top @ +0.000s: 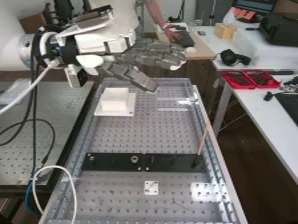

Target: Grab the larger nut and place it in the white container

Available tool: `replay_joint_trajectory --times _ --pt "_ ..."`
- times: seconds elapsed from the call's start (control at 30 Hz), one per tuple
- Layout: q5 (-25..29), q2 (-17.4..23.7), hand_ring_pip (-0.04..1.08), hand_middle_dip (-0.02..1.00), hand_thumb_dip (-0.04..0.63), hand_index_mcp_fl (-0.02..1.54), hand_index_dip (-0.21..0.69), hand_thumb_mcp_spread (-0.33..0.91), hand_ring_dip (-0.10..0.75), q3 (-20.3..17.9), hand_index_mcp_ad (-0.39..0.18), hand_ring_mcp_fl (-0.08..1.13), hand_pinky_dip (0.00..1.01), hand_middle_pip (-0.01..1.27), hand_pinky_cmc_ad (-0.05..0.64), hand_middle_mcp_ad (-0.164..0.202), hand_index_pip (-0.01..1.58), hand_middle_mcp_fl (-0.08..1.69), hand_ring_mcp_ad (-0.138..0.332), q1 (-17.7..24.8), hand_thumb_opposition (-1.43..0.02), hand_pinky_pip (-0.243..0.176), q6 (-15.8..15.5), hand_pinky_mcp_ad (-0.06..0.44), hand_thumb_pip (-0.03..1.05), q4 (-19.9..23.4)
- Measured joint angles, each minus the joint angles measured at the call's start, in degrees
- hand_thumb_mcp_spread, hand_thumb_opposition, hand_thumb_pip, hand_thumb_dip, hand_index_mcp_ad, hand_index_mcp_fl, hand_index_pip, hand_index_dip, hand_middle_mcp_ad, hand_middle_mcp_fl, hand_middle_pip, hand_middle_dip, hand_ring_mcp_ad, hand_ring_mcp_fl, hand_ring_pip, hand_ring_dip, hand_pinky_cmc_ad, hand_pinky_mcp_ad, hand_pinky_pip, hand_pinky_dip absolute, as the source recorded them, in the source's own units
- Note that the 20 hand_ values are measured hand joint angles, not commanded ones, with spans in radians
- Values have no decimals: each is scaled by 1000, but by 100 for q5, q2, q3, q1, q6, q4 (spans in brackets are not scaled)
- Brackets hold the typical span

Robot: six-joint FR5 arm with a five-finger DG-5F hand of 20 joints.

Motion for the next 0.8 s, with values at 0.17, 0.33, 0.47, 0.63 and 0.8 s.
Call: replay_joint_trajectory --times 0.17,0.33,0.47,0.63,0.8 --pt "29 -21 91 255 143 38 -120 2 131 57 -140 0 480 122 417 72 405 45 162 19 -895 -91 -110 363 829 -79" --pt "-52 -44 91 255 143 38 -134 0 131 87 -140 0 480 124 417 72 405 56 161 15 -897 -91 -137 363 855 -143" --pt "-139 -66 91 255 143 38 -136 -10 131 138 -148 0 480 124 419 68 405 56 161 3 -911 -91 -154 363 857 -228" --pt "-209 -75 91 253 143 38 -136 -12 131 167 -133 0 480 124 417 70 405 56 161 -13 -911 -91 -167 363 853 -256" --pt "-281 -78 91 255 143 38 -136 -12 131 195 -134 0 480 124 417 70 405 56 161 -19 -911 -91 -153 360 853 -320"
